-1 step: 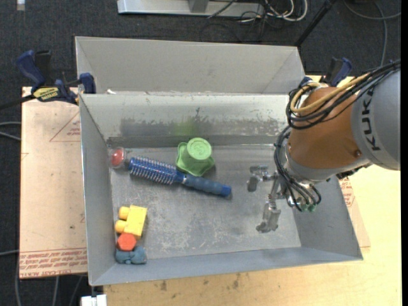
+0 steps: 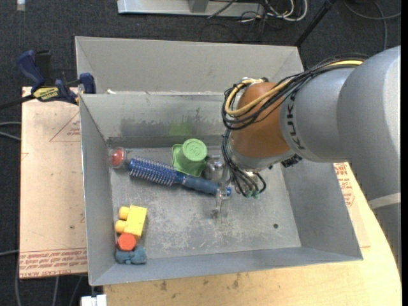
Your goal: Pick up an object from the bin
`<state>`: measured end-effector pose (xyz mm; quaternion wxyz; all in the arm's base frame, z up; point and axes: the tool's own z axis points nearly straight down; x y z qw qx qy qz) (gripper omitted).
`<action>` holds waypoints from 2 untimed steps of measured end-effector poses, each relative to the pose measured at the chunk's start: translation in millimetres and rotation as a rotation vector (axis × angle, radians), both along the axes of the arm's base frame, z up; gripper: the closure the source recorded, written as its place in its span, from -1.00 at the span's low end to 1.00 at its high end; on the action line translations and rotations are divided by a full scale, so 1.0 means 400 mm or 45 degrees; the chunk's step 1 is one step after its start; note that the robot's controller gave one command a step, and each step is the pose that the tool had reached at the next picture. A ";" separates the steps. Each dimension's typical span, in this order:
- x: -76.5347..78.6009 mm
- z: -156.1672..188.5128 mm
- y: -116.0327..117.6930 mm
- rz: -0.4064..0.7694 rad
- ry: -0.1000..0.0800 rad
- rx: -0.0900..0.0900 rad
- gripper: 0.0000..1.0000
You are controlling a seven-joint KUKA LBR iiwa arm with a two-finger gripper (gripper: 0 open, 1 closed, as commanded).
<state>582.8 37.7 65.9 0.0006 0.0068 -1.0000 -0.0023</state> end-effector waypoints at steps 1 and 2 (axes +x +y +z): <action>0.015 0.090 0.029 0.012 -0.009 -0.003 -1.00; 0.001 0.115 0.027 -0.020 -0.005 -0.003 -1.00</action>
Offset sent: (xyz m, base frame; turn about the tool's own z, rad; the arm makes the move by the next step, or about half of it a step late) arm 0.0045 0.0101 0.0341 -0.0065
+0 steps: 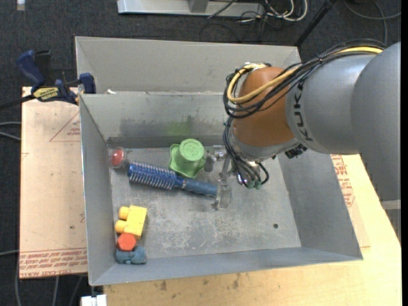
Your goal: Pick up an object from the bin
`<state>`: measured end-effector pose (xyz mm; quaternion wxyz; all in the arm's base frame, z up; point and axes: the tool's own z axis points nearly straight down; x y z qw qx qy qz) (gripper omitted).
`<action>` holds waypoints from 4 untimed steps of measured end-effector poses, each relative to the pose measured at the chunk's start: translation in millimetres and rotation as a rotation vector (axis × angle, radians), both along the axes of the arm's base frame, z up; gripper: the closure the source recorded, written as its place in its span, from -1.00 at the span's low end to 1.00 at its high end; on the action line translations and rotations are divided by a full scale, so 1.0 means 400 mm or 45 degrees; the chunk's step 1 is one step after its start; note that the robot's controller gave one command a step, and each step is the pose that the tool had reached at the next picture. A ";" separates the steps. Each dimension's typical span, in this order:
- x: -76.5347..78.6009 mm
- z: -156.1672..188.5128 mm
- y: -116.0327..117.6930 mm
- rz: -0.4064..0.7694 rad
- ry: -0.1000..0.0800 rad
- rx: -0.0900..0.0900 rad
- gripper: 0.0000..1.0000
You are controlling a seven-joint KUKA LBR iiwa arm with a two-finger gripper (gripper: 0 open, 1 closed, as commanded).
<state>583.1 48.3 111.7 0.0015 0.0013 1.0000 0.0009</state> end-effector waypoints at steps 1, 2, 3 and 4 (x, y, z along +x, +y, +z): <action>-0.003 -0.109 -0.004 0.110 0.006 -0.002 -1.00; -0.001 -0.108 -0.003 0.110 0.002 -0.001 -1.00; 0.000 -0.107 -0.002 0.111 0.000 -0.001 1.00; 0.001 -0.089 -0.002 0.111 0.001 -0.002 1.00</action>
Offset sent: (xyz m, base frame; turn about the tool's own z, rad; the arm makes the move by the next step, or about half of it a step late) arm -0.0007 -0.0019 -0.0417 -0.0874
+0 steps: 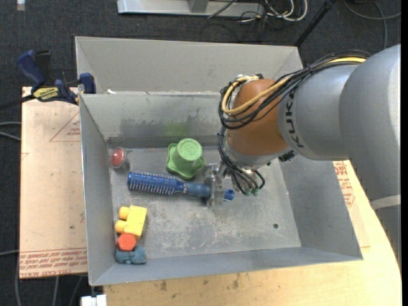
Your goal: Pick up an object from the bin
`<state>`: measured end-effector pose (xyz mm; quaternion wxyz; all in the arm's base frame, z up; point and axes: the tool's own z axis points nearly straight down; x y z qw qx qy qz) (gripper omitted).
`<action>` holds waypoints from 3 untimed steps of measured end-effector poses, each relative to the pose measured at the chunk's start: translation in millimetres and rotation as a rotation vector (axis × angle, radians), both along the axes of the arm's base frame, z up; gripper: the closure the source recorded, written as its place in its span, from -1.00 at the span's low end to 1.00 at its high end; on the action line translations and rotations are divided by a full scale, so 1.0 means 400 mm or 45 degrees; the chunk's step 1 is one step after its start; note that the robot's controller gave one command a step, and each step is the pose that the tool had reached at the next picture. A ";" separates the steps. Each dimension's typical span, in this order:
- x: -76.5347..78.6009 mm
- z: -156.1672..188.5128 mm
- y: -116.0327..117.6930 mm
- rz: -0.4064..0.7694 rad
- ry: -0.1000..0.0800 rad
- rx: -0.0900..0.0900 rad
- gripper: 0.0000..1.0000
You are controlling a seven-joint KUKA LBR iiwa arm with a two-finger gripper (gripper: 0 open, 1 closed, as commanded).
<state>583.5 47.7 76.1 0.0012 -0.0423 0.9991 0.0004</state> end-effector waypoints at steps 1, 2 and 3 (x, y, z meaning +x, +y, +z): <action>0.001 0.013 0.000 0.000 0.000 0.000 1.00; 0.002 0.014 0.001 0.001 0.002 0.000 1.00; 0.004 0.129 0.001 0.001 -0.004 0.000 1.00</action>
Offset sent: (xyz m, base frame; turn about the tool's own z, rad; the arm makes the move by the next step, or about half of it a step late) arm 0.0002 0.0000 0.0060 0.0000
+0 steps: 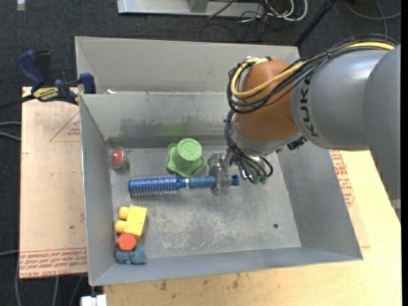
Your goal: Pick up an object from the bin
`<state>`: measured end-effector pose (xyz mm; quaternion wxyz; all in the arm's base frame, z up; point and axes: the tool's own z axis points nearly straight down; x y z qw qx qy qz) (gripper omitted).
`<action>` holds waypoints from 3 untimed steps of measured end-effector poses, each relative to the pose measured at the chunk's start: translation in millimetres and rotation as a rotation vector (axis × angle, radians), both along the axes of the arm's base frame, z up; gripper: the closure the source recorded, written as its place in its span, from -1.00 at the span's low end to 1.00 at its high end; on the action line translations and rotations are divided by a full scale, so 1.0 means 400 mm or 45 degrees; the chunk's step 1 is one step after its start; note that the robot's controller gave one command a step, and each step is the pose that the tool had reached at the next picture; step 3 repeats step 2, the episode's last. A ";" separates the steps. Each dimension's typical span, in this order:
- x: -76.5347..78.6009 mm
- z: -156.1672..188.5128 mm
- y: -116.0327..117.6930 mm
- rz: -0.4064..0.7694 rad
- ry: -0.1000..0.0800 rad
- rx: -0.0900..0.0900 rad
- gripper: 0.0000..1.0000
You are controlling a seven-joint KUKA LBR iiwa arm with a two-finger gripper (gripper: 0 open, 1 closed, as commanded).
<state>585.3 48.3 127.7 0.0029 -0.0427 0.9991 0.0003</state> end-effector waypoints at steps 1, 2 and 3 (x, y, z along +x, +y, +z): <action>0.002 0.058 0.001 0.001 0.002 0.000 1.00; 0.005 0.131 0.001 0.002 0.000 0.000 1.00; 0.005 0.131 0.001 0.002 0.000 0.000 1.00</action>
Offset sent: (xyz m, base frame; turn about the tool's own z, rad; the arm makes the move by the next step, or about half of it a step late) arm -0.0001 -0.0001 0.0226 0.0000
